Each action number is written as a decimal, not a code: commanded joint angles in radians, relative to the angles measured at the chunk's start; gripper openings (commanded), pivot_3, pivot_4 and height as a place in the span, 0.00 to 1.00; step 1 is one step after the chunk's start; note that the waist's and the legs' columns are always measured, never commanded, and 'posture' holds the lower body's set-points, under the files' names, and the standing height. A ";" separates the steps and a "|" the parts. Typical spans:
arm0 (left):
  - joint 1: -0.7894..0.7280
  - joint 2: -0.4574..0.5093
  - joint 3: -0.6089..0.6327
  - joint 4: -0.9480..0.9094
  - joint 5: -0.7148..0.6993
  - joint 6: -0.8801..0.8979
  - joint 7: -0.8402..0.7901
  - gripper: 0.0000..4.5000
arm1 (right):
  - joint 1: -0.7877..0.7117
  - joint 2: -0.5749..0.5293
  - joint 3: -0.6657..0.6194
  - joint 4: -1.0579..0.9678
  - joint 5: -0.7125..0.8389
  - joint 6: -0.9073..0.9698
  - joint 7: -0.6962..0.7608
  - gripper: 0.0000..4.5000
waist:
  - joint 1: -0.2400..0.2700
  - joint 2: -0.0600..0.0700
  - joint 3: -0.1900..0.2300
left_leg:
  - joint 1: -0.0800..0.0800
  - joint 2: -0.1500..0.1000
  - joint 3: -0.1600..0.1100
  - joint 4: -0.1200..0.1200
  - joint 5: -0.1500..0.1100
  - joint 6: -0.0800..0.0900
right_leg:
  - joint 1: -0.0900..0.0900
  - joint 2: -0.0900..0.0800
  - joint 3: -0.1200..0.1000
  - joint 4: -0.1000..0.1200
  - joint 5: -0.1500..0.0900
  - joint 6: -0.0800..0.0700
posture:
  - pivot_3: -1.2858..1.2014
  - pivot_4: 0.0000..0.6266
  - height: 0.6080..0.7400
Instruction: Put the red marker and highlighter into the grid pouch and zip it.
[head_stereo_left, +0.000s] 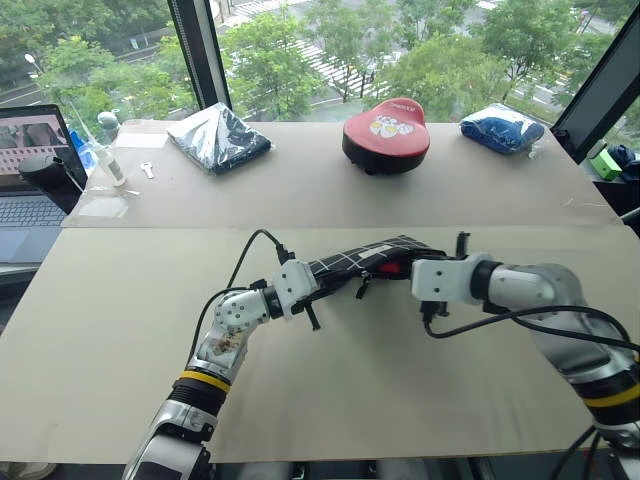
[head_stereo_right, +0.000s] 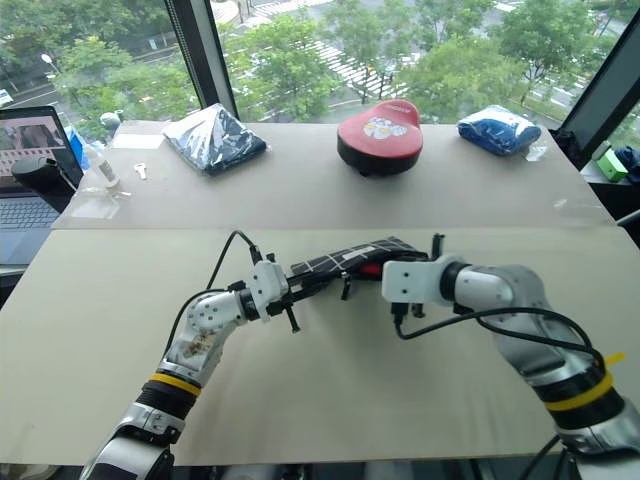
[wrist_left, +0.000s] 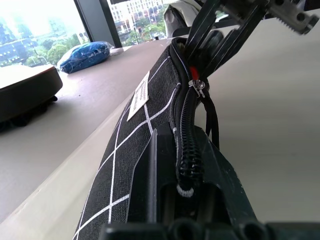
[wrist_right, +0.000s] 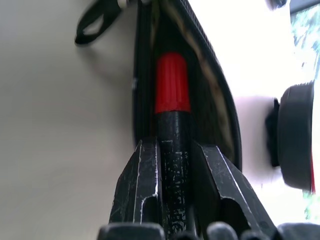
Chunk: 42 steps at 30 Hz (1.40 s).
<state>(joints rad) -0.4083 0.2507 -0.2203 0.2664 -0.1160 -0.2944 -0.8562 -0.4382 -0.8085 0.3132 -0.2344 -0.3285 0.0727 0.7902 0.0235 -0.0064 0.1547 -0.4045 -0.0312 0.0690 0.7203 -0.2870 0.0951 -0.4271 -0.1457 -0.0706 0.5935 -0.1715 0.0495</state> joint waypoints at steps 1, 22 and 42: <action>-0.008 -0.001 0.001 -0.023 -0.002 -0.018 0.003 0.00 | -0.034 0.040 0.025 0.048 -0.053 -0.104 -0.053 0.10 | 0.000 0.000 0.000 | 0.000 0.000 0.000 0.000 0.000 0.000 | 0.000 0.000 0.000 0.000 0.000 0.000 | 0.52 0.24 1.00; -0.006 -0.002 0.002 -0.028 -0.003 -0.014 0.013 0.00 | -0.029 -0.010 -0.282 0.120 0.289 -0.031 0.068 0.89 | -0.011 0.000 0.000 | 0.001 -0.001 0.000 -0.001 0.001 -0.001 | 0.001 0.000 0.000 0.000 0.000 0.000 | 0.52 0.24 1.00; -0.007 -0.001 0.000 -0.020 -0.007 -0.020 0.003 0.00 | 0.224 0.139 -0.383 -0.196 0.880 0.874 -0.059 0.89 | -0.003 -0.001 0.000 | -0.001 0.004 -0.001 -0.001 -0.001 0.001 | -0.002 -0.003 0.002 0.000 0.001 -0.001 | 0.52 0.24 1.00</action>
<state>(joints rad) -0.4083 0.2517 -0.2192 0.2657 -0.1171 -0.2959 -0.8492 -0.1664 -0.6991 -0.0964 -0.4359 0.5938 0.9419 0.8105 0.0201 -0.0070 0.1546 -0.4058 -0.0275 0.0684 0.7191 -0.2882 0.0961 -0.4300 -0.1488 -0.0687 0.5938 -0.1705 0.0482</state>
